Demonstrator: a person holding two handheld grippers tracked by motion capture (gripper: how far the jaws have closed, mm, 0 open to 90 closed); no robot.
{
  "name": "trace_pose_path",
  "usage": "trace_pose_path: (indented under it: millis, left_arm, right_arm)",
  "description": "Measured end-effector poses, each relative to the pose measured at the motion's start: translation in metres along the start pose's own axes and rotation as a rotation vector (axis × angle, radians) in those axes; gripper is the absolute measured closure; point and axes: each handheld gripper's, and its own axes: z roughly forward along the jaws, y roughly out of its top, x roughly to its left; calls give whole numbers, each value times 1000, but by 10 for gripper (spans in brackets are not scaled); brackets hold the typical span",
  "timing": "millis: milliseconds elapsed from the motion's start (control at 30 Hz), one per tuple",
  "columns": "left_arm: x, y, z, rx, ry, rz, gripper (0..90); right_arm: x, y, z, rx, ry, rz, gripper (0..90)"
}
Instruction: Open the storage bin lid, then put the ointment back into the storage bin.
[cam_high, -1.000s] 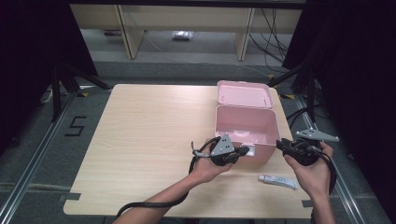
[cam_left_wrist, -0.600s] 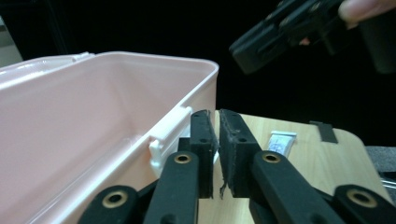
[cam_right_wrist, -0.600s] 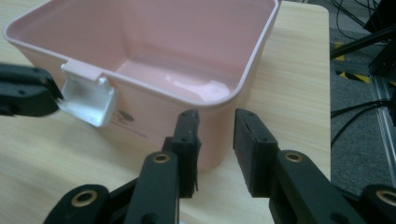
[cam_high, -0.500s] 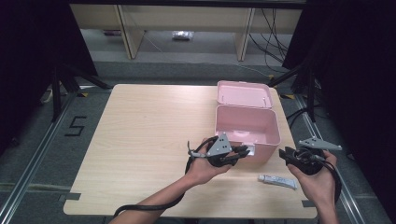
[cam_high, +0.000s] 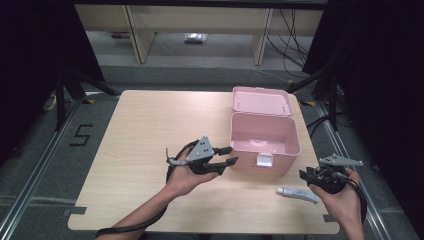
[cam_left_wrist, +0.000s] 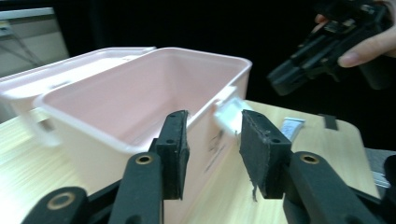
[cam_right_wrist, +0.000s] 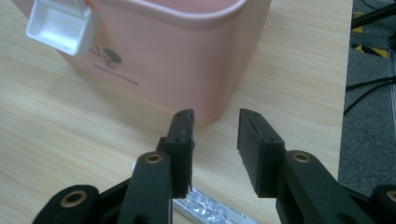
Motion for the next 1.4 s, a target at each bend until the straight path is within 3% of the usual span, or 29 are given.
trace_pose_path:
  millis: [233, 267, 333, 367, 433, 600, 733, 767, 800, 933, 1000, 1067, 1200, 1233, 1267, 1300, 1400]
  left_arm:
    - [5, -8, -16, 5, 33, -2, 556]
    - [6, -9, -17, 5, 34, 0, 549]
    - [6, -10, -20, 6, 42, 0, 532]
    - [6, -11, -20, -3, 44, 0, 526]
    - [7, -11, -23, -4, 59, -6, 516]
    - [9, -14, -26, 0, 74, -18, 503]
    - [9, -14, -30, -9, 74, -21, 500]
    - [8, -14, -31, -9, 75, -21, 500]
    - [7, -15, -33, -9, 71, -16, 499]
    - [5, -16, -38, -7, 76, -14, 495]
    - [5, -17, -40, -12, 77, -13, 493]
    - [6, -18, -42, -10, 86, -17, 492]
    - [8, -20, -42, -7, 93, -24, 490]
    - [9, -20, -42, -3, 92, -23, 490]
    - [9, -20, -41, -8, 90, -22, 490]
    - [10, -20, -40, -14, 86, -26, 490]
    - [10, -20, -41, -3, 95, -25, 490]
  right_arm:
    - [-1, -4, 1, 13, -13, -41, 665]
    - [2, -4, 0, 31, -5, -1, 664]
    - [0, -2, 2, 40, 7, -32, 665]
    - [1, -1, 2, 55, 13, -15, 666]
    - [-2, 1, 4, 56, 15, -80, 667]
    - [-2, 4, 9, 124, 39, -107, 666]
    - [-6, 7, 17, 172, 59, -184, 665]
    - [-5, 6, 21, 150, 58, -173, 664]
    - [-4, 7, 20, 204, 63, -177, 660]
    - [-7, 8, 27, 283, 112, -225, 652]
    - [-9, 10, 31, 322, 112, -270, 652]
    - [-8, 12, 32, 354, 126, -275, 652]
    - [-11, 14, 37, 405, 156, -377, 645]
    - [-8, 12, 39, 431, 143, -350, 641]
    - [-11, 13, 40, 433, 183, -406, 639]
    - [-11, 13, 42, 441, 193, -434, 637]
    - [-10, 10, 45, 494, 223, -469, 620]
